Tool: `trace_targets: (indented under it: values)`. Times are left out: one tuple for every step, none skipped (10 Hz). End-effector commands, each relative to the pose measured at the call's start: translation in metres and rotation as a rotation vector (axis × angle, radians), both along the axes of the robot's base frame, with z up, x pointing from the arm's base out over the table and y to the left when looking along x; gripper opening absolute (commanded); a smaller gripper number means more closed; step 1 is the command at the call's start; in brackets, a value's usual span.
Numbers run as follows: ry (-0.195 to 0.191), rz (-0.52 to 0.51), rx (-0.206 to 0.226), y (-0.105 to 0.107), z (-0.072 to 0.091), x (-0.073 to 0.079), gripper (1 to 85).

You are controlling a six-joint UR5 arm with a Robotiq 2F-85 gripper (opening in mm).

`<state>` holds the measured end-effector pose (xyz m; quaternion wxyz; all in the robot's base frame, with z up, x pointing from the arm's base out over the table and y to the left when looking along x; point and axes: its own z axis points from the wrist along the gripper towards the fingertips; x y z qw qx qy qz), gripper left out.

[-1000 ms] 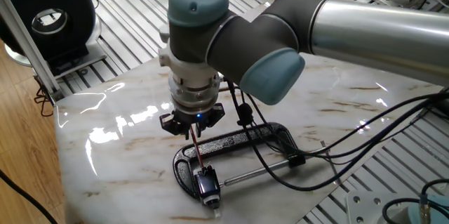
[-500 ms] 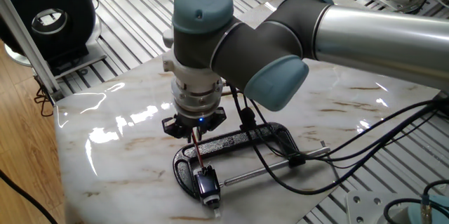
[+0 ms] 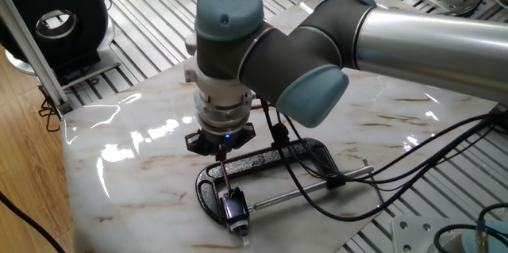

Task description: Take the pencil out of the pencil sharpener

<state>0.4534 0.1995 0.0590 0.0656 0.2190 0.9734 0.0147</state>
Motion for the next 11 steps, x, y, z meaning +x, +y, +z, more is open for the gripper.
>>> trace_targets:
  values:
    - [0.011,-0.025,0.001,0.0,0.001,0.0,1.0]
    - [0.019,-0.029,-0.001,0.0,0.003,0.001,1.0]
    - [0.027,-0.026,0.001,-0.002,0.005,0.003,1.0]
    - [0.027,-0.02,0.004,-0.004,0.007,0.007,1.0]
    - [0.037,-0.014,0.001,-0.008,0.011,0.01,1.0]
    - [0.047,-0.01,0.008,-0.009,0.014,0.017,1.0]
    - [0.045,-0.004,0.007,-0.011,0.014,0.021,1.0]
    - [0.03,-0.001,0.002,-0.012,0.012,0.026,1.0]
    - [0.013,0.004,0.002,-0.012,0.011,0.032,1.0]
    - [0.007,0.012,-0.004,-0.012,0.011,0.037,1.0]
    - [0.006,0.021,-0.008,-0.014,0.014,0.041,1.0]
